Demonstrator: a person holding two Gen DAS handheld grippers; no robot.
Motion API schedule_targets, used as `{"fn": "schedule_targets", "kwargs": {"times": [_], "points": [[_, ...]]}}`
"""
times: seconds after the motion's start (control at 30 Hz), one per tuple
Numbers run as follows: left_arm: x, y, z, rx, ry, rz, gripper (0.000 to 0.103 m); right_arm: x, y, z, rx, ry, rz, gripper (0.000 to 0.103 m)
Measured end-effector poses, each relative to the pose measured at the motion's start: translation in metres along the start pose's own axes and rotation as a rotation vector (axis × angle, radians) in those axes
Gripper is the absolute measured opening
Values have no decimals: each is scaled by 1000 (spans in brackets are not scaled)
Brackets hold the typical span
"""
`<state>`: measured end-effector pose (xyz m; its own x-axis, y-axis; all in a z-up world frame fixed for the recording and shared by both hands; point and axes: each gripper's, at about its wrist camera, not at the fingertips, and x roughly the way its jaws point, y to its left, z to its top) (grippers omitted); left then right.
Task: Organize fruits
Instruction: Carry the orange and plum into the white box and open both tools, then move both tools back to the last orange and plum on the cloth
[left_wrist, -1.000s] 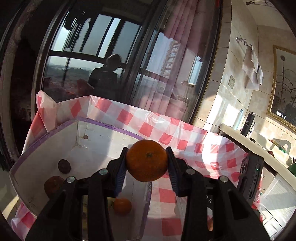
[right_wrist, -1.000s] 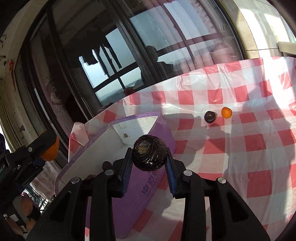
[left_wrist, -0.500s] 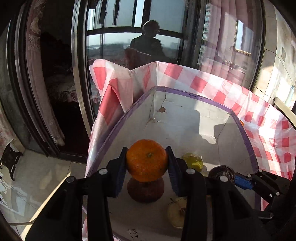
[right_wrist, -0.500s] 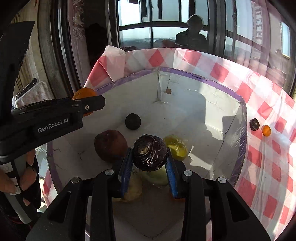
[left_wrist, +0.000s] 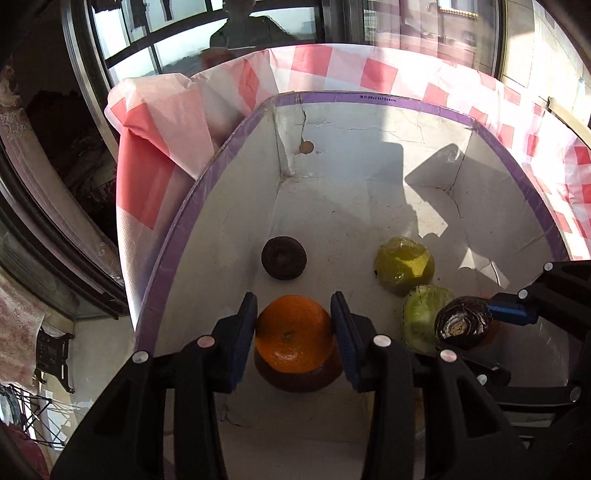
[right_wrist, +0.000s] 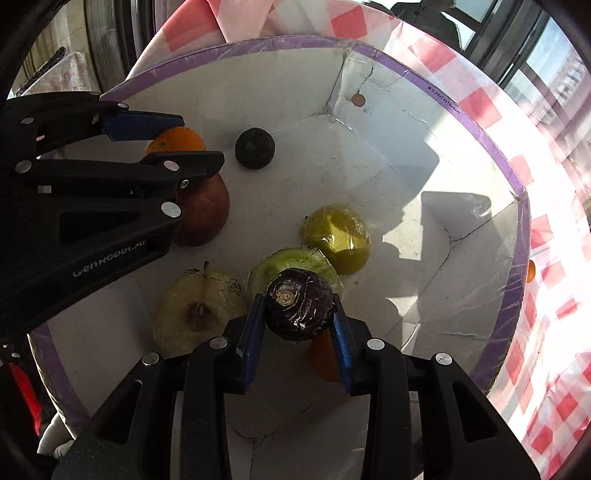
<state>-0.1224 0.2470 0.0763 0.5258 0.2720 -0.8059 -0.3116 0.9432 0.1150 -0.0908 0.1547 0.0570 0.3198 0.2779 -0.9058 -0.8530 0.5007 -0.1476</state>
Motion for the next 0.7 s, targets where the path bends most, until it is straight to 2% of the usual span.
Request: {"fn": "schedule_targets", "kwargs": {"times": [0.07, 0.13, 0.3, 0.37, 0.4, 0.43, 0.47, 0.5, 0.57, 0.63, 0.7], "points": [[1, 1, 0, 0, 11, -31, 45, -2, -6, 2, 34, -13, 32, 36], [0, 3, -1, -8, 11, -47, 51, -3, -12, 0, 64, -23, 40, 44], [-2, 10, -3, -54, 26, -111, 62, -8, -18, -2, 87, -71, 32, 51], [-3, 12, -2, -80, 30, -149, 65, -15, -21, -5, 99, -128, 16, 54], [-6, 15, -2, -105, 21, -182, 67, -22, -19, -10, 112, -180, -10, 61], [-10, 17, -3, -129, 1, -219, 69, -32, -15, -15, 123, -239, -42, 73], [-19, 20, -4, -156, -41, -267, 77, -41, -16, -22, 140, -304, -73, 77], [-30, 22, -3, -179, -102, -319, 86, -51, -18, -31, 162, -380, -97, 78], [-55, 24, -2, -211, -220, -394, 95, -71, -31, -51, 232, -509, -123, 81], [-77, 23, 3, -233, -296, -470, 97, -89, -52, -75, 330, -612, -153, 86], [-96, 11, 10, -242, -342, -550, 101, -102, -79, -98, 431, -664, -165, 88]]}}
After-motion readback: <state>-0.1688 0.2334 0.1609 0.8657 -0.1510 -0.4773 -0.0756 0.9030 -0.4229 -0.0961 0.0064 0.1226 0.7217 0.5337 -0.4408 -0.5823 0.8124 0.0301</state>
